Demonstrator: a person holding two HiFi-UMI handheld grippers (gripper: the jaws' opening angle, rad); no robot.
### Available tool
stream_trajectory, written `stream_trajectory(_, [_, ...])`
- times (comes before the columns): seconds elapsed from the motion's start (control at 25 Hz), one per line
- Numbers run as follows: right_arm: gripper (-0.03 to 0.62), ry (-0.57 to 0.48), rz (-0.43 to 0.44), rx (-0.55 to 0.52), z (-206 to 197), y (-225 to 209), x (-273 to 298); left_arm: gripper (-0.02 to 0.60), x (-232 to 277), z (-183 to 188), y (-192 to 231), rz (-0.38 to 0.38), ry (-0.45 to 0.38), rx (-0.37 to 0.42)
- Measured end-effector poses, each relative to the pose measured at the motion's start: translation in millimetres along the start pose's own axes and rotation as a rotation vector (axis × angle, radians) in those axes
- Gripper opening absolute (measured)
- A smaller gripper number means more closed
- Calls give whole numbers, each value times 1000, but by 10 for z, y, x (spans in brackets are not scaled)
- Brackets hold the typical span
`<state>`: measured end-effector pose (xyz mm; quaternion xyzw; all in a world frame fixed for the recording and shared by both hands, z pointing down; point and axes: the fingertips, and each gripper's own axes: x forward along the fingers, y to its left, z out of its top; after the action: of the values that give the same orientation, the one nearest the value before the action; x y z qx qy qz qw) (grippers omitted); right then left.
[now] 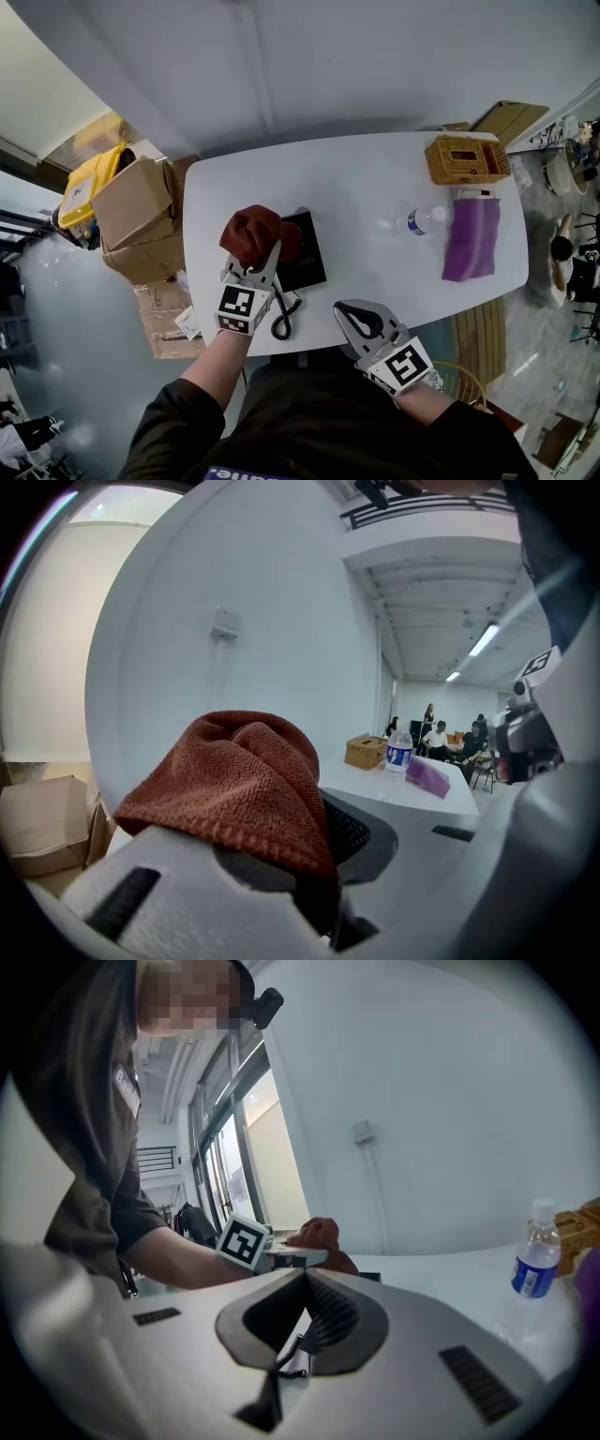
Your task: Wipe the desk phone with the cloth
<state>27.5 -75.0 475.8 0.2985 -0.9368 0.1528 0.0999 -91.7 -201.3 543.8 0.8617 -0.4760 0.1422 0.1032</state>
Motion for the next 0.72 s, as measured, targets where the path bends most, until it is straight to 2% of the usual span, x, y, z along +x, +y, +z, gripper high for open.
stream_trajectory(0.32, [26,28,-20,15,-136,-156,-93,57,374,-329,200,33,99,30])
stream_trajectory(0.72, [28,45,-30,23,-186,-97,-157,57,268,-716,-87,1,160,16])
